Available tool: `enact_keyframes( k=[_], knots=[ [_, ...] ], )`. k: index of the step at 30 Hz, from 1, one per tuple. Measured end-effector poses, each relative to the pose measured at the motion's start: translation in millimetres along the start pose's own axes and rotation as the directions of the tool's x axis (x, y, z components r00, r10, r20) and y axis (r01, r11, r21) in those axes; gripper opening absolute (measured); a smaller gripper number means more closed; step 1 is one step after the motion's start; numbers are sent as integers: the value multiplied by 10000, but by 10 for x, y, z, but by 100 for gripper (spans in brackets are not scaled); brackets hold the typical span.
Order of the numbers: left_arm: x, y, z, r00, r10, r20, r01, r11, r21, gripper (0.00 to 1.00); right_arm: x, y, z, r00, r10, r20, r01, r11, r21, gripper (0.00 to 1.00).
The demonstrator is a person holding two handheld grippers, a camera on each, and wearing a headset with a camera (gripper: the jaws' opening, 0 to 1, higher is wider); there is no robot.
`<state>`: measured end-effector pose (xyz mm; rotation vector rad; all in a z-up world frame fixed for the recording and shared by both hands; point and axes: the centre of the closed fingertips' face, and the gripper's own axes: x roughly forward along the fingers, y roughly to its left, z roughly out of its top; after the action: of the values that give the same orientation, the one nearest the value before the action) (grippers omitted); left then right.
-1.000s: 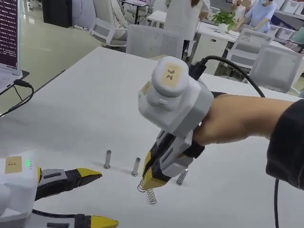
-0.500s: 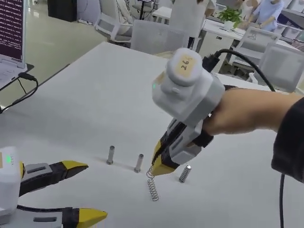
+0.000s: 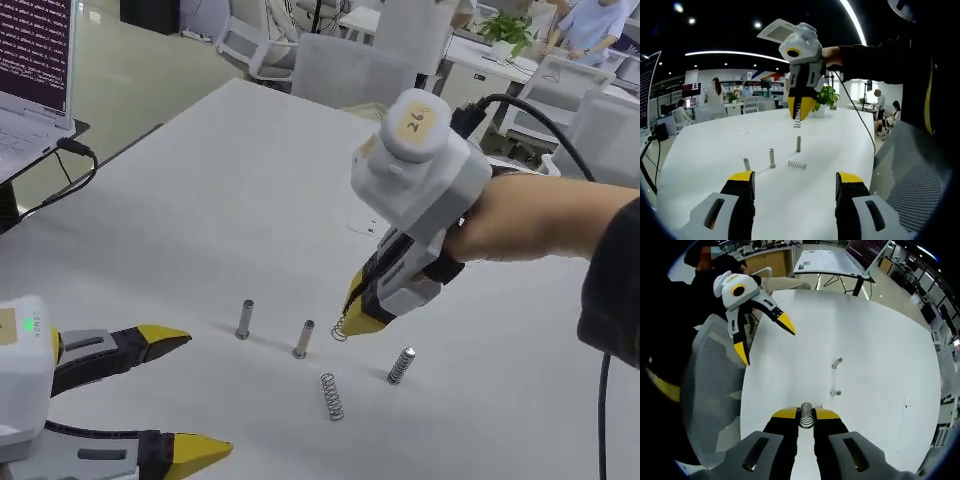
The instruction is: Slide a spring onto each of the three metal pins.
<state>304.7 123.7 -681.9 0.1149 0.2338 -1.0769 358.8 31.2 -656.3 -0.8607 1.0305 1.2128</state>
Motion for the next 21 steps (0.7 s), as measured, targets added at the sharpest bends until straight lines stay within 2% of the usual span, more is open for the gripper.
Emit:
enact_keyframes(
  k=[4,21],
  knots=[
    [-4,6,-10,10000,1,-14,-1,10000,-34,61,57,-160,44,9999,-119,-7,119,9999,34,8],
    [-20,77,-45,10000,98,-9,-98,9998,-155,62,391,-525,85,9988,-393,-288,396,9992,99,8]
  ],
)
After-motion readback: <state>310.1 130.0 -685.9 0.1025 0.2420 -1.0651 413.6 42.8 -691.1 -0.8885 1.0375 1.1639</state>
